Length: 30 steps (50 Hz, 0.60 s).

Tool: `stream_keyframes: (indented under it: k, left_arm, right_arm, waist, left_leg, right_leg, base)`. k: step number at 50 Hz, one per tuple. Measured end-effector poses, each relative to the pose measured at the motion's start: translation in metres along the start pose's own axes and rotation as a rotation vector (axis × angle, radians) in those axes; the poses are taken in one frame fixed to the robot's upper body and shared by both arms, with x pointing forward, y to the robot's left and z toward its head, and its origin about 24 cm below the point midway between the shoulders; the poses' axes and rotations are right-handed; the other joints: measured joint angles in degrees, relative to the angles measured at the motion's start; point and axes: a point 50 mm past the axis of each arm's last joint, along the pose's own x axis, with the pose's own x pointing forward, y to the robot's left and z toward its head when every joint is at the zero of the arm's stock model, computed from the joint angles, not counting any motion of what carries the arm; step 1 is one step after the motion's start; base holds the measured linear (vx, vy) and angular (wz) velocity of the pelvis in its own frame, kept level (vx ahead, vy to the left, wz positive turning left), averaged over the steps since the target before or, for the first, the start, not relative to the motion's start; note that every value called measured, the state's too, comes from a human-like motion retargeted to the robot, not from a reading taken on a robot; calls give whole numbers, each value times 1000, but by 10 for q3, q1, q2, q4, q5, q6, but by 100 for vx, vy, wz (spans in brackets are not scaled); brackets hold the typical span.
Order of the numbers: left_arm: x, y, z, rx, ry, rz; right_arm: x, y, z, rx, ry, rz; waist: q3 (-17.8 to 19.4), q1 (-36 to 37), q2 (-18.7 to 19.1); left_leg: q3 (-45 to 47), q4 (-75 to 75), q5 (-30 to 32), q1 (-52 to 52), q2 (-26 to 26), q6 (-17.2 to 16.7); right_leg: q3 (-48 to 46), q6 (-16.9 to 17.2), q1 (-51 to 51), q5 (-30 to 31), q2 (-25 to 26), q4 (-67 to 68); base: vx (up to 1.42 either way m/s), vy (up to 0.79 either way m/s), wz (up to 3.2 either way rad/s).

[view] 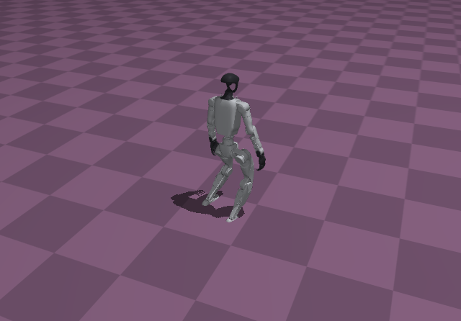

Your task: Sport exercise

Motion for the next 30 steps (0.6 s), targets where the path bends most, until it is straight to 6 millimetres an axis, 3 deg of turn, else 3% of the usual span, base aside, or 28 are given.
stream_keyframes:
  k: [5, 10, 14, 20, 22, 25, 27, 30]
  left_arm:
    - [-2, -5, -16, 36, 38, -24]
    - [-1, -10, -17, 86, 32, -43]
    - [1, -20, -7, 157, -4, -74]
    - [3, -33, 14, 285, -63, -97]
    - [3, -32, 15, 296, -62, -100]
    - [2, -23, 8, 266, -39, -95]
    - [0, -16, 1, 245, -20, -91]
    - [-3, -2, -9, 221, 6, -63]
  right_arm:
    - [0, -3, 11, -60, -25, -5]
    - [-1, -5, 11, -115, -20, -6]
    - [-3, -14, 9, -144, -11, -30]
    - [-5, -26, 12, -163, -13, -70]
    - [-5, -24, 17, -171, -30, -62]
    - [-4, -16, 30, -182, -72, -28]
    - [-3, -9, 37, -191, -105, -2]
    - [-4, -4, 49, -211, -152, 28]
  waist:
    - [-1, 3, 18]
    - [-1, 2, 36]
    - [-12, -6, 37]
    - [-42, -34, 8]
    - [-49, -47, 2]
    - [-46, -56, 7]
    - [-35, -51, 14]
    - [-22, -39, 14]
  left_leg:
    - [-5, 1, 9, -14, 54, 0]
    - [7, 22, -3, -27, 81, 2]
    - [49, 40, -32, -38, 64, 20]
    - [147, 50, -57, -62, -21, 65]
    - [171, 41, -53, -60, -54, 70]
    - [182, 34, -31, -41, -81, 51]
    - [151, 50, 16, -43, -89, 10]
    - [122, 83, 18, -61, -52, -5]
  right_leg:
    - [-7, 7, 18, -2, 7, -7]
    - [-11, 14, 21, -19, -6, 19]
    - [-7, 24, 11, -41, -48, 46]
    - [-44, 22, -56, -57, -203, 153]
    - [-48, 26, -78, -56, -222, 180]
    - [-51, 37, -86, -45, -181, 174]
    - [-44, 41, -82, -26, -130, 149]
    - [-44, 33, -76, -21, -106, 127]
  base:
    - [7, 9, 5]
    - [9, 23, 11]
    - [11, 34, 27]
    - [9, 37, 34]
    - [8, 36, 37]
    - [9, 35, 9]
    - [5, 33, -26]
    - [5, 34, -43]
